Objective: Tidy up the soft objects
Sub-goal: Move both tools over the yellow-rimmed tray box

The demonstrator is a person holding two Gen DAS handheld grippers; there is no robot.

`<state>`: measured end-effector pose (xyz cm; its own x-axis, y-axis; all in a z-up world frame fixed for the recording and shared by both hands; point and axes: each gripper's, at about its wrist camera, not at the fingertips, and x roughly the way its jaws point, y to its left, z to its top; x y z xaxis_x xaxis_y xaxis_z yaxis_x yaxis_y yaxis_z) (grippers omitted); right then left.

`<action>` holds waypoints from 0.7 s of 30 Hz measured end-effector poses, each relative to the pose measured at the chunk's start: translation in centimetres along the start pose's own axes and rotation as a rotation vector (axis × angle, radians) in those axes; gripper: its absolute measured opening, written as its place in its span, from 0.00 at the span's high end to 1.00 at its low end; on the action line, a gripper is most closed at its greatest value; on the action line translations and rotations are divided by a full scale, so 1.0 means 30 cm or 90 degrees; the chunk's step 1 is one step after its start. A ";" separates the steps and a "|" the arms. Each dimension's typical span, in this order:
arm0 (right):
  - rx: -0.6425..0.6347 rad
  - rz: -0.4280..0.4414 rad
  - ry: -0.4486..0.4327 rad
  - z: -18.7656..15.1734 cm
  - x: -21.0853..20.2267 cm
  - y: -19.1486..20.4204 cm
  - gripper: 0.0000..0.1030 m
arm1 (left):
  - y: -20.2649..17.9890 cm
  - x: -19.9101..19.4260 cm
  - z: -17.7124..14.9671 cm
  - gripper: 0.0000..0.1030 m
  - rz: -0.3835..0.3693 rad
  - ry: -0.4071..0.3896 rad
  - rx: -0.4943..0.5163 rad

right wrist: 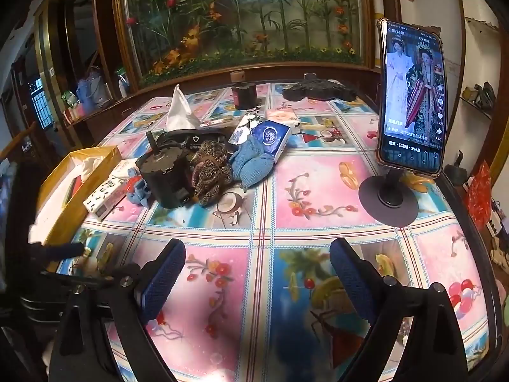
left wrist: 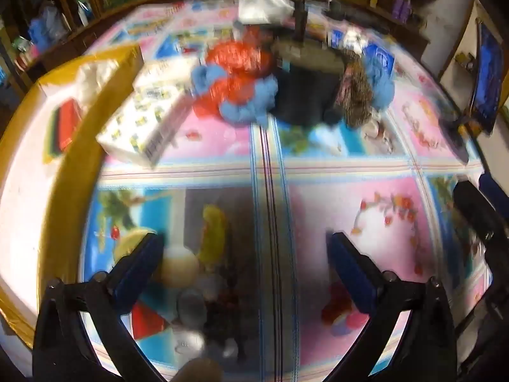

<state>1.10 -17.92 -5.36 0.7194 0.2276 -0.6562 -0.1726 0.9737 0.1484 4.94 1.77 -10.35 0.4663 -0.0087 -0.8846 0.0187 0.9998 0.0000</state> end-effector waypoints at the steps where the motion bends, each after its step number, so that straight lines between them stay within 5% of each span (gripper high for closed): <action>1: 0.000 0.001 0.000 -0.001 0.001 -0.001 0.10 | -0.002 0.000 -0.002 0.00 -0.002 0.005 -0.001; 9: 0.008 0.007 0.001 -0.002 0.000 -0.006 0.10 | 0.011 -0.037 -0.079 0.00 -0.007 -0.021 0.017; 13: 0.010 0.008 0.001 -0.002 -0.003 -0.005 0.10 | -0.007 -0.071 -0.074 0.01 -0.060 0.005 0.048; 17: -0.005 -0.002 0.004 0.008 -0.009 0.013 0.10 | 0.071 -0.272 -0.064 0.02 -0.106 -0.099 0.043; 21: -0.031 0.013 -0.014 0.069 -0.039 0.066 0.10 | 0.301 -0.403 0.013 0.02 -0.062 -0.186 -0.026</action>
<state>1.30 -16.25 -2.77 0.7299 0.2475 -0.6372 -0.2189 0.9677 0.1251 -0.17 10.91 0.53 0.6987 -0.1032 -0.7079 0.0431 0.9938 -0.1024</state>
